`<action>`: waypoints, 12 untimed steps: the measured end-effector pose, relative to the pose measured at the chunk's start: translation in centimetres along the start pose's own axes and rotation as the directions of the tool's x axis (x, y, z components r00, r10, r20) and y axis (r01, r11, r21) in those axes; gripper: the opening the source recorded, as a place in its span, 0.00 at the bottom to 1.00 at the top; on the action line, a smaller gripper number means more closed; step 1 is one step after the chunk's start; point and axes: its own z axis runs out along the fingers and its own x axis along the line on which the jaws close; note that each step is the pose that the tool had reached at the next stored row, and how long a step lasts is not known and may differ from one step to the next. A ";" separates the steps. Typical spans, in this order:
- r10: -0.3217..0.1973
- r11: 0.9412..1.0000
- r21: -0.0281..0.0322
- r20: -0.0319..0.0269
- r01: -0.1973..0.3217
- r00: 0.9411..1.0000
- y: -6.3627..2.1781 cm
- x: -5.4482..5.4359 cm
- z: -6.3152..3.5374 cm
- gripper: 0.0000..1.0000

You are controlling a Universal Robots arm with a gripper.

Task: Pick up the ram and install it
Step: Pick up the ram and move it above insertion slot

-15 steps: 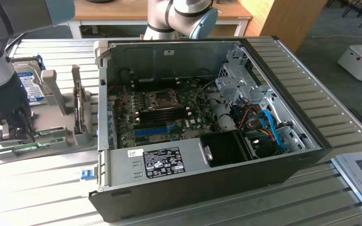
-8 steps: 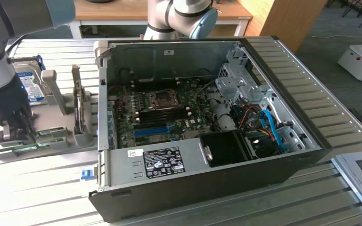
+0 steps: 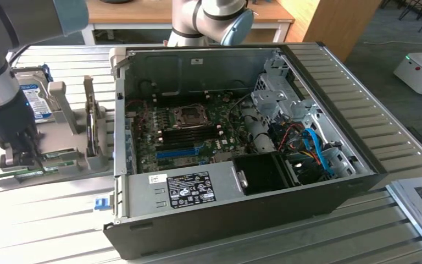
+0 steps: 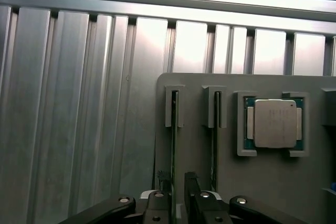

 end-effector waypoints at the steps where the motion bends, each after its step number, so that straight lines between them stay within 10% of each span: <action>1: 0.000 1.000 0.000 0.000 0.000 1.000 0.00 0.0 0.07 0.25; 12: 0.000 1.000 0.000 0.000 0.000 1.000 -0.21 0.0 0.14 0.25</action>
